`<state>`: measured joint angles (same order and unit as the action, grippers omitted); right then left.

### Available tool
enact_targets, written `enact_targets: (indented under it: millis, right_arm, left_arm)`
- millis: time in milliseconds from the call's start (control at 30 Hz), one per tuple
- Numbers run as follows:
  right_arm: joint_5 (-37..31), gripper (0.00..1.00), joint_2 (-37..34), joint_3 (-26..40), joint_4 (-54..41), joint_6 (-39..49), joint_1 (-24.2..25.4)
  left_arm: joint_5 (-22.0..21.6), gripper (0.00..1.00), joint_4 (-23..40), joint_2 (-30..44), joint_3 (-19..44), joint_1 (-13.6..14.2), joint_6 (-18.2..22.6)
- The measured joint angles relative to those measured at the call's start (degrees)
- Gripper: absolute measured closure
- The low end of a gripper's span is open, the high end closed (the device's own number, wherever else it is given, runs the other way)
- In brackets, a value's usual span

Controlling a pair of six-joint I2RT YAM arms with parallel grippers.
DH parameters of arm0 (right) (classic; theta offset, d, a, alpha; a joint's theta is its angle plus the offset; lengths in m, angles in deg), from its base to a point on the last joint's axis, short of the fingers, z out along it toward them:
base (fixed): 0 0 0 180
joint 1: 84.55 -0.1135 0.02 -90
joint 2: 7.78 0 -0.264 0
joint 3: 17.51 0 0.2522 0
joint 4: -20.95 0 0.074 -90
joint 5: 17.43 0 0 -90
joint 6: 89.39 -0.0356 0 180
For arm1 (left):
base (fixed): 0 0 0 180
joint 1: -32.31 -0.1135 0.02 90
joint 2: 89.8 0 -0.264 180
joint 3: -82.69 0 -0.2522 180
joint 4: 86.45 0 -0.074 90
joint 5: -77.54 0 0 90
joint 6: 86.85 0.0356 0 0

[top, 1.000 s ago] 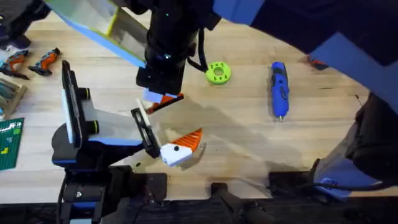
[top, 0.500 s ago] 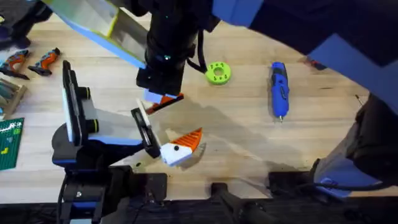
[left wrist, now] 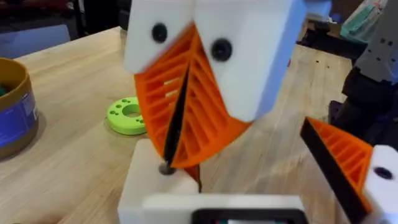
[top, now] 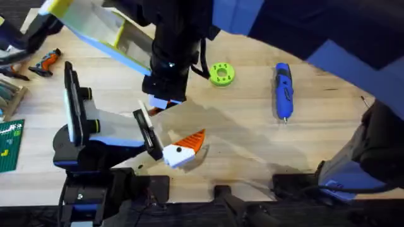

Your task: Pick up the gripper from the table and insert it into the empty holder that is missing its gripper. Then pick up a screw, insert it into the mounting hole, and use the screwdriver to tighten it. Finally, clean up the table by picking up the vegetable and placing it into the bucket.

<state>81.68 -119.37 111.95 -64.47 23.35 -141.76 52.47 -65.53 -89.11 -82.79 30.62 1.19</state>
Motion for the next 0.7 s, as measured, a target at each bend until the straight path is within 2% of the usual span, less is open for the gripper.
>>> enact_targets:
  millis: [700]
  right_arm:
    - [-0.02, 0.996, 0.0, -0.15, 0.91, -0.02, -0.15]
  left_arm:
    - [-0.22, 0.015, -0.03, 0.0, 0.0, 0.0, 0.04]
